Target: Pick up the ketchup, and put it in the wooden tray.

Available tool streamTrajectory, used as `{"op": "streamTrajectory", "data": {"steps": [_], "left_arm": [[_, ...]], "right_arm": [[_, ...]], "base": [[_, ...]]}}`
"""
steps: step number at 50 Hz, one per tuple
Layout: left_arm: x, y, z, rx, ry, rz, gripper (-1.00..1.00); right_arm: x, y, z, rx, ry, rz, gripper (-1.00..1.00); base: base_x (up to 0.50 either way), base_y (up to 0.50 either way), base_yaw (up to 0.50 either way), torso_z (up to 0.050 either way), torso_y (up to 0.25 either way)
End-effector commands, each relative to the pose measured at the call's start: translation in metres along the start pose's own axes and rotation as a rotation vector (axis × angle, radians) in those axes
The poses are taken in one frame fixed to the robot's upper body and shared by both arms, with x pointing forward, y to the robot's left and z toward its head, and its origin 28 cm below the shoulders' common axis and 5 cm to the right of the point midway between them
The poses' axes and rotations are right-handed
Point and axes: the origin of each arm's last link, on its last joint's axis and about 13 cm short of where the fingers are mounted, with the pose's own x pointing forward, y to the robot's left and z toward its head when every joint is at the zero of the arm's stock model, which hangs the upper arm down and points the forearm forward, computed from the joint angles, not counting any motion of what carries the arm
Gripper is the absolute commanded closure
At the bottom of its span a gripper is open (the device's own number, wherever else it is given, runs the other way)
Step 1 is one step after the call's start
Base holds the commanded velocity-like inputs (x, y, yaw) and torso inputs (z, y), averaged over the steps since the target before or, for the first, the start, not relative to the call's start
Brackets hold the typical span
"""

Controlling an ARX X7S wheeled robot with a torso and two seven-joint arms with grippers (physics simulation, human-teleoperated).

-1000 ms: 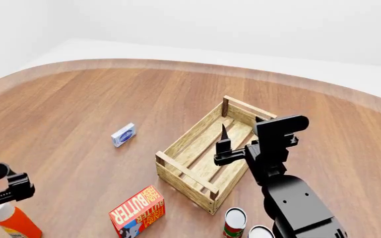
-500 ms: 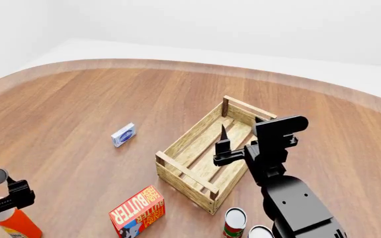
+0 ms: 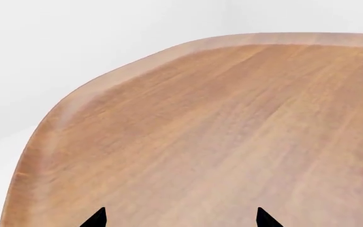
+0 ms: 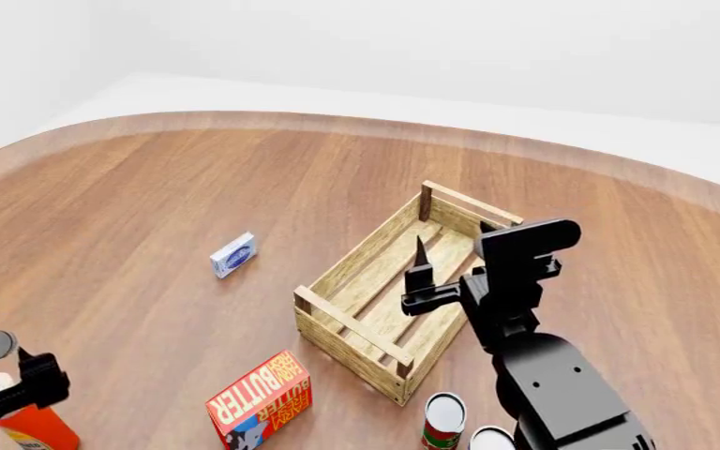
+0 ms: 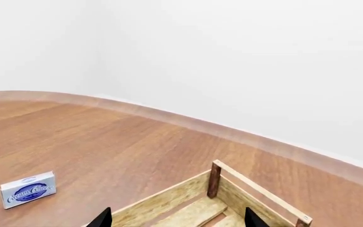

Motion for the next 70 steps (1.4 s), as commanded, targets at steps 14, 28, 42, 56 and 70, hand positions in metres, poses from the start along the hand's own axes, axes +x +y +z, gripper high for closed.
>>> {"op": "streamTrajectory", "data": {"steps": [14,28,42,56,70], "left_arm": [[0.0,-0.001,-0.015,-0.017,0.1,-0.013,-1.0],[0.003,-0.002,-0.022,-0.027,0.139,-0.007,-1.0],[0.009,-0.009,-0.027,-0.036,0.136,-0.023,-1.0],[0.025,-0.019,-0.036,-0.04,0.137,0.013,-1.0],[0.048,-0.025,-0.047,-0.027,0.166,0.078,-1.0]], "right_arm": [[0.0,0.001,-0.004,0.004,0.009,-0.005,-1.0],[0.001,0.002,-0.004,-0.001,0.013,-0.006,-1.0],[-0.002,0.001,-0.003,-0.005,0.013,-0.015,-1.0],[-0.002,0.0,-0.002,-0.01,0.017,-0.025,-1.0],[-0.005,-0.003,-0.001,-0.014,0.02,-0.041,-1.0]], "base": [[0.0,0.0,0.0,0.0,0.0],[0.0,0.0,0.0,0.0,0.0],[0.0,0.0,0.0,0.0,0.0],[0.0,0.0,0.0,0.0,0.0],[0.0,0.0,0.0,0.0,0.0]]}}
